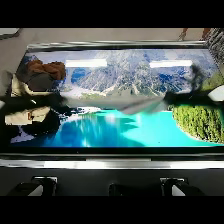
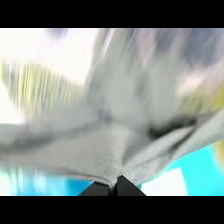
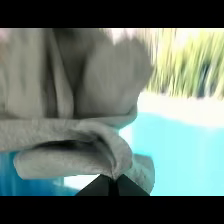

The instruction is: Fold the shirts.

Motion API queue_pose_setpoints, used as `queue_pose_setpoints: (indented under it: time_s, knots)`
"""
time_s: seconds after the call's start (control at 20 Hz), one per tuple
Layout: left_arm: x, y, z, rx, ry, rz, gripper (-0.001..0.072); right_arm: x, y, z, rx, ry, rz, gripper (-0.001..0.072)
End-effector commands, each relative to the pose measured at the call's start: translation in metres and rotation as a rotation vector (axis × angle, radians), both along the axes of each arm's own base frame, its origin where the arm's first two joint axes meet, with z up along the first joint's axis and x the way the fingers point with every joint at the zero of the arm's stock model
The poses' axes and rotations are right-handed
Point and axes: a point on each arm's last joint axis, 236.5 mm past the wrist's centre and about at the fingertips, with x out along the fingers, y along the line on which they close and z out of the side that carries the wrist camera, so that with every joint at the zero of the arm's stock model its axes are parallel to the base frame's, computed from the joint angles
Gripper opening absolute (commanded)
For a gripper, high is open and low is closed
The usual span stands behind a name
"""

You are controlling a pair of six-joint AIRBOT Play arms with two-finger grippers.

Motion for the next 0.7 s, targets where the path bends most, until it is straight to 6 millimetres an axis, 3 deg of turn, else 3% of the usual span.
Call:
queue_pose_setpoints:
  time_s: [0.0,0.05,0.1,0.15,0.25,0.3,0.4,0.5,0.65]
  knots:
    - [-0.060,0.026,0.266,-0.060,-0.668,0.151,0.0026,-0.058,-0.027,0.292,-0.187,-0.797,-0.153,0.0041]
    - [-0.087,0.035,0.310,-0.071,-0.778,0.190,0.0026,-0.099,-0.027,0.349,-0.208,-0.959,-0.182,0.0041]
    - [-0.114,0.039,0.341,-0.082,-0.853,0.209,0.0026,-0.135,-0.024,0.386,-0.212,-1.072,-0.198,0.0041]
    - [-0.134,0.039,0.360,-0.111,-0.895,0.210,0.0026,-0.168,-0.019,0.412,-0.206,-1.159,-0.205,0.0040]
    - [-0.156,0.037,0.375,-0.139,-0.935,0.202,0.0026,-0.206,-0.015,0.438,-0.197,-1.257,-0.215,0.0040]
    - [-0.160,0.037,0.376,-0.139,-0.943,0.202,0.0026,-0.216,-0.014,0.444,-0.202,-1.281,-0.220,0.0040]
    - [-0.159,0.039,0.375,-0.128,-0.943,0.209,0.0026,-0.220,-0.017,0.448,-0.226,-1.293,-0.233,0.0040]
    - [-0.143,0.049,0.361,-0.048,-0.907,0.248,0.0026,-0.207,-0.026,0.438,-0.283,-1.246,-0.251,0.0041]
    - [-0.087,0.067,0.297,0.094,-0.682,0.302,0.0026,-0.148,-0.038,0.396,-0.326,-1.065,-0.236,0.0040]
